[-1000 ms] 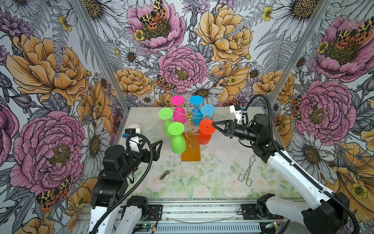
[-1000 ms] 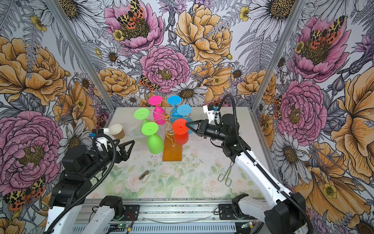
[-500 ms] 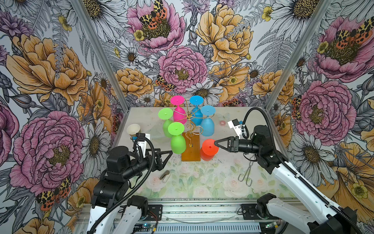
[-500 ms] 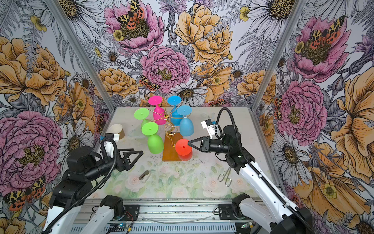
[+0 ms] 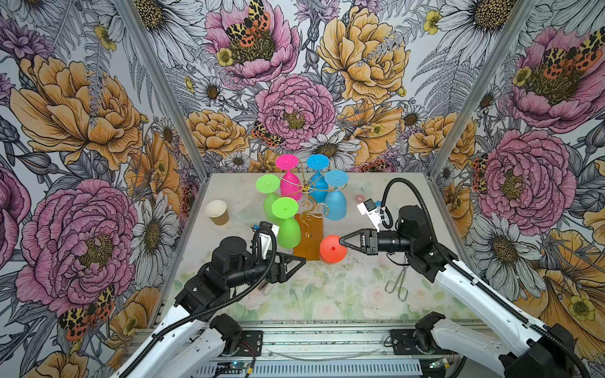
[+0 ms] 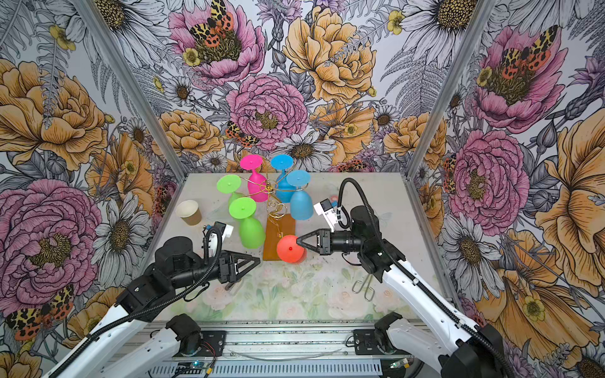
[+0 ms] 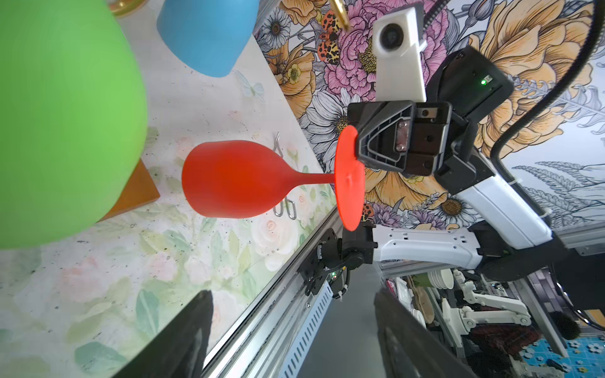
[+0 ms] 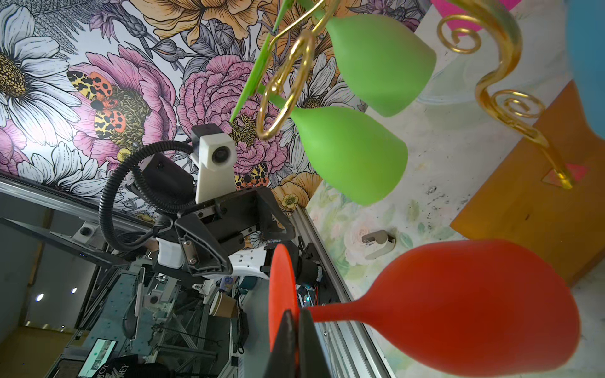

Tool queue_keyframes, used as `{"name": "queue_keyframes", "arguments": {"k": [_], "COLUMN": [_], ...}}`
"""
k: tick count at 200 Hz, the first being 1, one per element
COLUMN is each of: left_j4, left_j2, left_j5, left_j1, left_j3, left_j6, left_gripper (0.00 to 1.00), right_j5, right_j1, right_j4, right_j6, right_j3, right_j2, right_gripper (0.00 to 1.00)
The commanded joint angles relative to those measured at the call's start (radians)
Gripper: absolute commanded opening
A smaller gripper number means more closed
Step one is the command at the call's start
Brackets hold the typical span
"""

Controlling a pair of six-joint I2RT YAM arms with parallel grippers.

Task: Take the wine glass off the wine glass rack
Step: 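Carry the red glass toward the robot while the left gripper reaches to it, then grasp the red glass foot with the left gripper and open the right gripper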

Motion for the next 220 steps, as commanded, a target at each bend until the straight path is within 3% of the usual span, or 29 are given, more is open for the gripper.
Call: {"name": "queue_keyframes", "arguments": {"k": [1, 73, 220], "left_j4": [0.148, 0.389, 0.471], "left_j2": [0.052, 0.178, 0.262], "left_j5": [-0.061, 0.003, 0.096], "left_j1": [-0.058, -0.097, -0.098], "left_j3": [0.013, -0.004, 0.001], "left_j6": [-0.034, -0.117, -0.142], "left_gripper": [0.76, 0.62, 0.40], "right_j5": [0.030, 0.049, 0.129], "right_j1": [0.011, 0.020, 0.030], "right_j4": [0.004, 0.001, 0.004], "right_j6": [-0.060, -0.090, -0.125], "right_j3": [-0.001, -0.002, 0.019], "right_j2": [-0.019, -0.028, -0.022], "right_gripper": [0.00, 0.00, 0.00]}}
